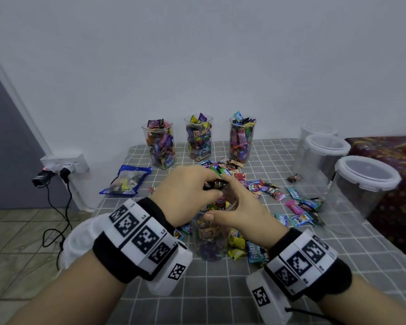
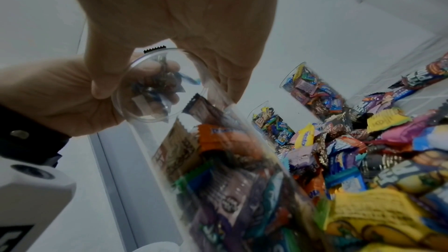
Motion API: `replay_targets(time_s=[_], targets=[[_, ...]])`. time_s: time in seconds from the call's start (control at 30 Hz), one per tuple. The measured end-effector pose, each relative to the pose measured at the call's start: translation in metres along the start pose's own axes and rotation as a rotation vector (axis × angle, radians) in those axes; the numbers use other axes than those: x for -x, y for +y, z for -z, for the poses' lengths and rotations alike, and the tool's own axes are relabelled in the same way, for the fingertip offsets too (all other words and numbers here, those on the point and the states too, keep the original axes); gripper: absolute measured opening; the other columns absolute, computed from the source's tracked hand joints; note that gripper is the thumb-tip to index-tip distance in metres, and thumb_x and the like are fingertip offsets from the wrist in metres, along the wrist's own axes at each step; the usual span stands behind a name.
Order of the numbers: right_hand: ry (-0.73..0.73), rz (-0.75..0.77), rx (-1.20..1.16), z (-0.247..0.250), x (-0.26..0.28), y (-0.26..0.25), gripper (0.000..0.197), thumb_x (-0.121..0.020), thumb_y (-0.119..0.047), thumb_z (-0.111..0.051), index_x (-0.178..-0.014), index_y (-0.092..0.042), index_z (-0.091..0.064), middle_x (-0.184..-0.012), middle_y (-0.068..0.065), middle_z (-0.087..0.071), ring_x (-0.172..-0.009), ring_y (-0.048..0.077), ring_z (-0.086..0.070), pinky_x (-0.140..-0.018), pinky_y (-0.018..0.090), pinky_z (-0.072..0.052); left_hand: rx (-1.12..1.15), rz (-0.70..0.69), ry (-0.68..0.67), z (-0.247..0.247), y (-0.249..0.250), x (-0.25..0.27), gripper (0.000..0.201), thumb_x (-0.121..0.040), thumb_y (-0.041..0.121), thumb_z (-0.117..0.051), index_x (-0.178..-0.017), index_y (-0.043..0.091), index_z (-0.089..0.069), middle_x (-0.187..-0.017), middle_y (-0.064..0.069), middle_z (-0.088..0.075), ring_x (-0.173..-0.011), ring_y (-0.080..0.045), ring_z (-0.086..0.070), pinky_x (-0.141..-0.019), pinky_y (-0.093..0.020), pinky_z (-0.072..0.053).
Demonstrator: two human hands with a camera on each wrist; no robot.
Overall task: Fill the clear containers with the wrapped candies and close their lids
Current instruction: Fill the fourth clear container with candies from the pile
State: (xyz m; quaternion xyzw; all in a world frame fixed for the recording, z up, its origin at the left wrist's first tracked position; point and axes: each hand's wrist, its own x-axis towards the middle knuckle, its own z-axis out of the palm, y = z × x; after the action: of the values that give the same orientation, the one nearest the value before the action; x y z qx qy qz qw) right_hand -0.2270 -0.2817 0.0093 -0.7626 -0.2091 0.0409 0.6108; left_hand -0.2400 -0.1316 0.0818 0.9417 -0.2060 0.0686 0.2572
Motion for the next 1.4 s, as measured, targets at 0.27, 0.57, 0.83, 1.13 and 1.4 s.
replay_targets(time_s=[0.27, 0.57, 0.83, 1.13, 1.4], targets=[[0.013, 0.028, 0.000, -0.001, 0.003, -0.008, 0.066, -0.061, -0.039, -0.078, -0.121, -0.035, -0.049, -0.122, -0.012, -0.061, -0.118, 0.005, -0.055, -0.102, 0.046, -0.043, 0.174, 0.033, 0.041, -0.003, -0.006, 0.002, 0.017, -0.084, 0.028, -0.067, -0.100, 0.030, -0.071, -0.082, 0.017, -0.067, -0.077, 0.003, -0.062, -0.076, -0.018, -0.048], [-0.005, 0.038, 0.041, 0.002, 0.003, -0.006, 0.073, -0.063, -0.041, -0.076, -0.128, -0.040, -0.043, -0.129, -0.016, -0.054, -0.122, -0.003, -0.048, -0.106, 0.029, -0.039, 0.474, -0.039, 0.045, -0.001, -0.007, 0.000, 0.016, -0.089, 0.021, -0.060, -0.086, 0.035, -0.069, -0.075, 0.024, -0.068, -0.071, 0.008, -0.062, -0.060, -0.007, -0.045], [-0.002, -0.051, 0.090, 0.002, 0.002, -0.004, 0.103, -0.054, -0.057, -0.074, -0.142, -0.030, -0.029, -0.134, -0.019, -0.045, -0.128, -0.002, -0.041, -0.111, 0.036, -0.035, 0.798, -0.020, 0.199, 0.000, -0.016, -0.003, 0.018, -0.084, 0.026, -0.053, -0.085, 0.027, -0.071, -0.076, 0.004, -0.068, -0.068, -0.014, -0.061, -0.045, -0.021, -0.045], [-0.109, -0.122, 0.261, 0.016, 0.005, -0.012, 0.117, -0.059, -0.055, -0.077, -0.150, -0.027, -0.008, -0.143, -0.014, -0.035, -0.132, 0.003, -0.033, -0.107, 0.024, -0.028, 0.695, 0.170, 0.373, 0.002, -0.046, -0.004, 0.023, -0.093, 0.012, -0.053, -0.082, 0.025, -0.068, -0.083, 0.004, -0.068, -0.070, -0.007, -0.060, -0.048, -0.017, -0.046], [-0.321, -0.262, 0.811, 0.066, 0.004, -0.010, 0.099, -0.078, -0.042, -0.073, -0.151, -0.023, -0.008, -0.157, -0.006, -0.013, -0.141, 0.008, -0.017, -0.109, 0.021, -0.019, 0.116, 0.349, -0.097, -0.009, -0.089, 0.006, 0.037, -0.087, 0.027, -0.063, -0.123, 0.027, -0.055, -0.125, 0.007, -0.058, -0.105, -0.010, -0.056, -0.086, -0.028, -0.045]])
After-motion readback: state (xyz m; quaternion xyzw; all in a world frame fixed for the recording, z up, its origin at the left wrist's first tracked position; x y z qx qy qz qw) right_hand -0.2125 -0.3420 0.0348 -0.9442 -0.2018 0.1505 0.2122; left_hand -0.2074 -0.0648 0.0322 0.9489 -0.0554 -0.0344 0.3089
